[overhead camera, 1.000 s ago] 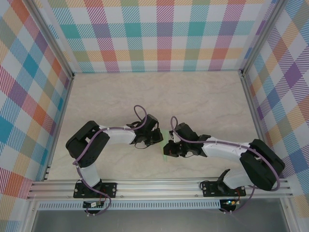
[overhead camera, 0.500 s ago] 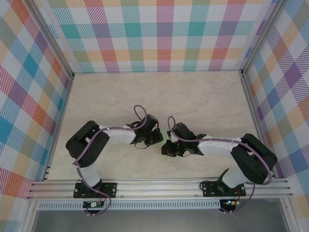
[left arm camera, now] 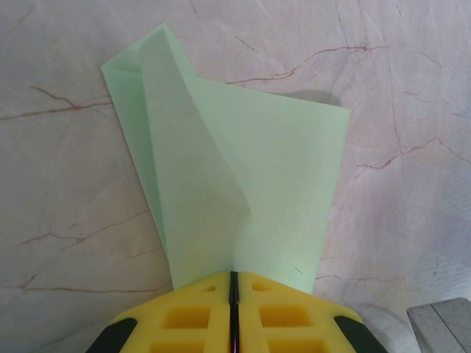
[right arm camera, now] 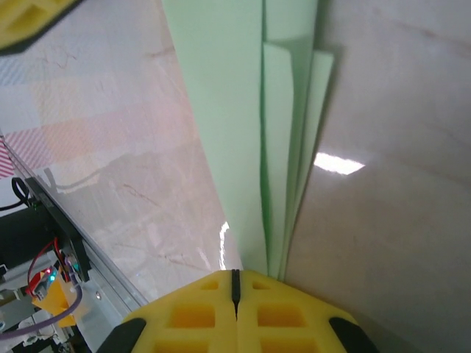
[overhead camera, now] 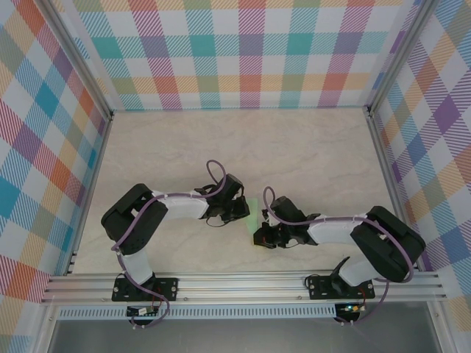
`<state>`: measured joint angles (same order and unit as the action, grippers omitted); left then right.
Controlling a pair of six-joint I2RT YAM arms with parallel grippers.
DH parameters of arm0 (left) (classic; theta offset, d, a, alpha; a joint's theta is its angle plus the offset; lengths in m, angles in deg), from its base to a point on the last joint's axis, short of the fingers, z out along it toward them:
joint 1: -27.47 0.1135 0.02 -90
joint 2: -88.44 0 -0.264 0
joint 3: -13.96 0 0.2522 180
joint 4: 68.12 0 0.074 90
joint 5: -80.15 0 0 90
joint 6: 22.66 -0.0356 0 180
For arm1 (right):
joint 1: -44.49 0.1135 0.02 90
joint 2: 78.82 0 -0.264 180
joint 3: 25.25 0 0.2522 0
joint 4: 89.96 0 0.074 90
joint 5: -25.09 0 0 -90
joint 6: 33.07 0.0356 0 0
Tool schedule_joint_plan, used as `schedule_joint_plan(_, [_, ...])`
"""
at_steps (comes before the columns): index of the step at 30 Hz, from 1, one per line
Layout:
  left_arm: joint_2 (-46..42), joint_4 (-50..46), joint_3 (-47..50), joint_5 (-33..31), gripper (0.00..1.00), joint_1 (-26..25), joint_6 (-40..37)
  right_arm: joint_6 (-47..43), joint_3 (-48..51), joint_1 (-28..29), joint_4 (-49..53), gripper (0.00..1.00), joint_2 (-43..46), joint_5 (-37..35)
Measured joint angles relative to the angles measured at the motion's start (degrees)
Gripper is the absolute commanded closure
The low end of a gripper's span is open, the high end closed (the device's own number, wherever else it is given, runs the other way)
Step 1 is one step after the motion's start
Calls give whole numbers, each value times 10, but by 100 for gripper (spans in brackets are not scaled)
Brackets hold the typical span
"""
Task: Fold a paper plane with a square sheet of paper (pick it up from the middle)
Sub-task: Fold the wing for the fifth time at the center of the table.
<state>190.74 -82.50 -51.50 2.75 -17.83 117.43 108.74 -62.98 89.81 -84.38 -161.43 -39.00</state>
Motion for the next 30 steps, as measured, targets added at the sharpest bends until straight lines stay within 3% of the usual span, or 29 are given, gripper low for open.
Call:
schedule_joint_plan(10, [4,-8,-7,3,91,0,0,-4,11,1,3,96,1,22])
schedule_joint_plan(17, [4,-9,-7,4,91,-1,0,-27,11,5,118,94,79,5])
schedule_joint_plan(21, [4,-9,-7,4,91,-1,0,-30,-19,-3,122,93,111,-16])
schedule_joint_plan(30, [4,-8,-7,4,88,-2,0,-23,-86,-31,31,95,-30,-29])
